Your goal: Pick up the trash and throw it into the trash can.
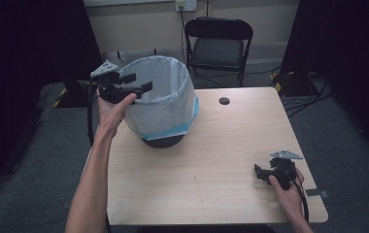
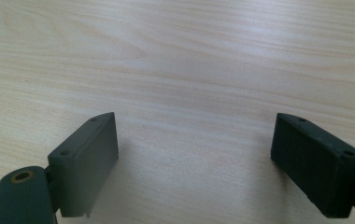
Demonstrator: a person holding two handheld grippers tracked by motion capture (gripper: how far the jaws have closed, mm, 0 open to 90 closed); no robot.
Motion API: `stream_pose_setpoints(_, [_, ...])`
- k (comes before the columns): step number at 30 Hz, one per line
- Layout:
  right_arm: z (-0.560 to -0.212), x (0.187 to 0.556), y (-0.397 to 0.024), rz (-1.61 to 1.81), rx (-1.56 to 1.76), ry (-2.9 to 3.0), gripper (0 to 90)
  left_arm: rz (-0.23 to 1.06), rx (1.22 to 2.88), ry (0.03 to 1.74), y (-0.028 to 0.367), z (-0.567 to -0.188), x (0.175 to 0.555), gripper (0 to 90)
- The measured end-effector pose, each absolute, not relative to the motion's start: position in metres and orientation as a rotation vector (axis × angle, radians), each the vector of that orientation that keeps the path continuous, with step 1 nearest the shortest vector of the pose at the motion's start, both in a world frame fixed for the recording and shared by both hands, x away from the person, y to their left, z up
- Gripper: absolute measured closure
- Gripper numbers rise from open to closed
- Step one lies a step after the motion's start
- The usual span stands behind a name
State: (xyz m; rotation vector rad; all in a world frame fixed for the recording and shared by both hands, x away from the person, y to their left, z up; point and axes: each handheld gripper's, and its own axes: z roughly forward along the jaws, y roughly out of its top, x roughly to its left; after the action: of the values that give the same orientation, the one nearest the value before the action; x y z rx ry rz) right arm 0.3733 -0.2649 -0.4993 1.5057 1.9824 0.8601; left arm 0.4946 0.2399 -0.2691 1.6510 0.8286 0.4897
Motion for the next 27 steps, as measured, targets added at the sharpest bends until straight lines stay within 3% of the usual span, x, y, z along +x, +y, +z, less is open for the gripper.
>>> stream_pose_setpoints(17, [-0.499, 0.373, -0.265, 0.858, 1.506, 1.983, 14.1, 0.496, 1.752, 0.775, 0.236, -0.276, 0.467, 16.3])
stream_pose_setpoints(27, [-0.499, 0.373, -0.265, 0.858, 1.506, 1.983, 14.1, 0.536, 1.727, 0.751, 0.243, -0.28, 0.438, 16.0])
